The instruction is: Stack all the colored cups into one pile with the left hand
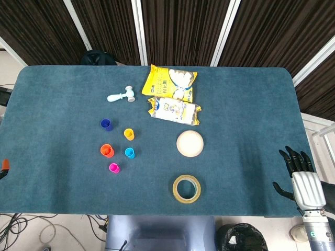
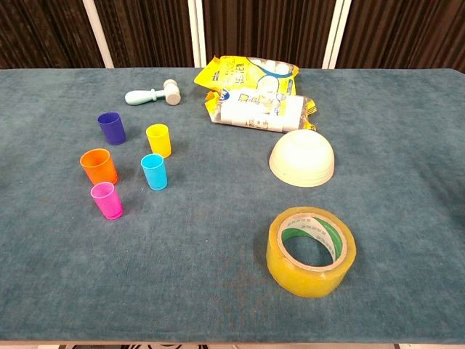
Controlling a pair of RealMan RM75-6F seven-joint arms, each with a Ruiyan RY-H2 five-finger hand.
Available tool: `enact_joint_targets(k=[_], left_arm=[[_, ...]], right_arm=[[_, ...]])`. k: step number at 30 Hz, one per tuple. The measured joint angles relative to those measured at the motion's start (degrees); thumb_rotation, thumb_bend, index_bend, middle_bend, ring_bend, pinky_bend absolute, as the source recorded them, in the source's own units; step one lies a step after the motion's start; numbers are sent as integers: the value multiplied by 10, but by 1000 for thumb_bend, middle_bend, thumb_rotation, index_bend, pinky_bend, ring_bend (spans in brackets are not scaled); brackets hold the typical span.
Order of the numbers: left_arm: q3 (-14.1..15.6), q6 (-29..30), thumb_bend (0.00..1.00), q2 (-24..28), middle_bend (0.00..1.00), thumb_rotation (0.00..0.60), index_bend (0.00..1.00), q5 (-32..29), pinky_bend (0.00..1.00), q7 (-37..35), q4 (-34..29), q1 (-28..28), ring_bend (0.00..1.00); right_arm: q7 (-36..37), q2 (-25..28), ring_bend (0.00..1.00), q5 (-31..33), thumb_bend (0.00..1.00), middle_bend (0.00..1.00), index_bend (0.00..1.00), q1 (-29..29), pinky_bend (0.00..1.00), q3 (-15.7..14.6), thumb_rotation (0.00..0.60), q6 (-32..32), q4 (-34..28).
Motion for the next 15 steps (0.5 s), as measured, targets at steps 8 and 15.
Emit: enact_joint_targets(k=[8,15], left_arm=[[2,3,307,-2,77,600,109,20,0,-3,1,1,0],[5,0,284,-2,73,600,92,28,0,-4,3,3,0]], right_arm=[[-2,-1,96,7,304,44,89,0,36,2,600,-1,-1],[-3,-1,96,10,305,44,88,1,36,4,600,-3,-4]])
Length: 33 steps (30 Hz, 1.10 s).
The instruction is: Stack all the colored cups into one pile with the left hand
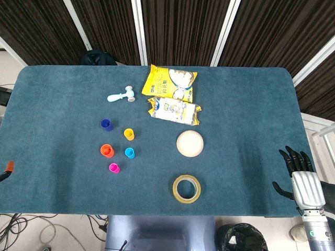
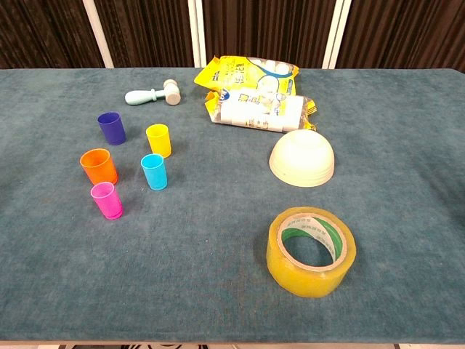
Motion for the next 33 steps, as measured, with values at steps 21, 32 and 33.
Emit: enact_joint_targets(k=[21,32,33], left_arm=[[2,-24,201,0,40,600,48,10,0,11,-8,-3,0],[-15,-135,185,18,60,600,56,19,0,90,0,-90,0],[-23,-159,185,20,65,600,65,16,0,101,1,-111,0]], right_arm=[[2,9,96,7,306,44,88,-1,36,2,600,-2,-6],[-13,8,96,22,305,44,89,1,36,2,600,-15,-8],[-15,8,96,23,305,44,89,1,36,3,600,-14,-9]])
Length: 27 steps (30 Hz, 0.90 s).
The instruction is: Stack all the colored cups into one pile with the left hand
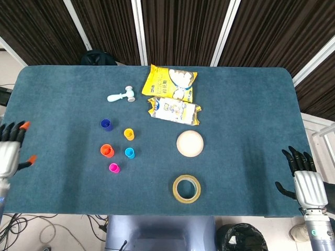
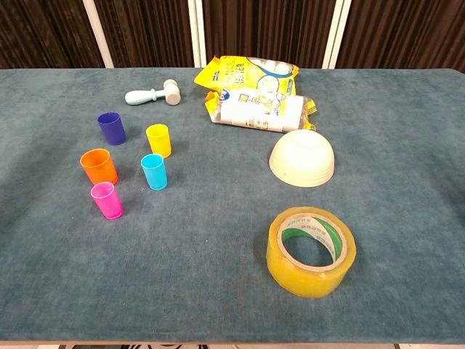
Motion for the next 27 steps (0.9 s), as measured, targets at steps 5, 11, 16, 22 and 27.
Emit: enact_joint_targets(k=[5,11,16,22,27], left_arm=[[-28,-105,185,1,73,600,92,-23,0,46,15,-82,0],[-50,-228,185,-33,75,600,101,-92,0,103,71,-169,0],[-58,-297,185,-71,75,600,106,-160,0,141,118,-223,0],[-57,-337,185,-107,85,600,152,-210,0,173,150,-263,0],[-54,-348,185,-131,92,600,203,-238,0,193,173,-287,0]], right_arm=[[-4,-1,96,4,306,44,88,0,36,1,600,-2,-1],[-3,-2,96,9,305,44,89,0,36,3,600,-2,0],[-5,-4,96,12,305,44,89,1,36,3,600,-7,1],[-10,-7,96,15,305,44,88,3,36,1,600,-13,4],[-12,-9,96,17,305,44,89,3,36,2,600,-13,6]])
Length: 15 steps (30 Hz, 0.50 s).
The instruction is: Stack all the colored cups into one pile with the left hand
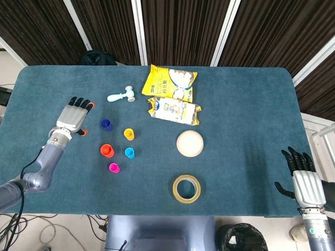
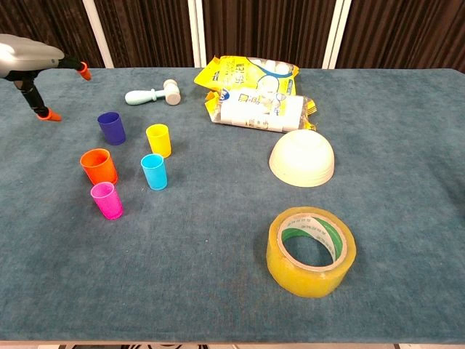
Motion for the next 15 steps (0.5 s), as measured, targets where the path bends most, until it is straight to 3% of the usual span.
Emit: enact_joint_targets(k=[15], left_arm=[[12,-6,185,-65,107,600,244,-63,0,37,60,-53,0]], right_arm=[[-4,-5,96,8,304,44,88,0,36,3,600,-1,4]])
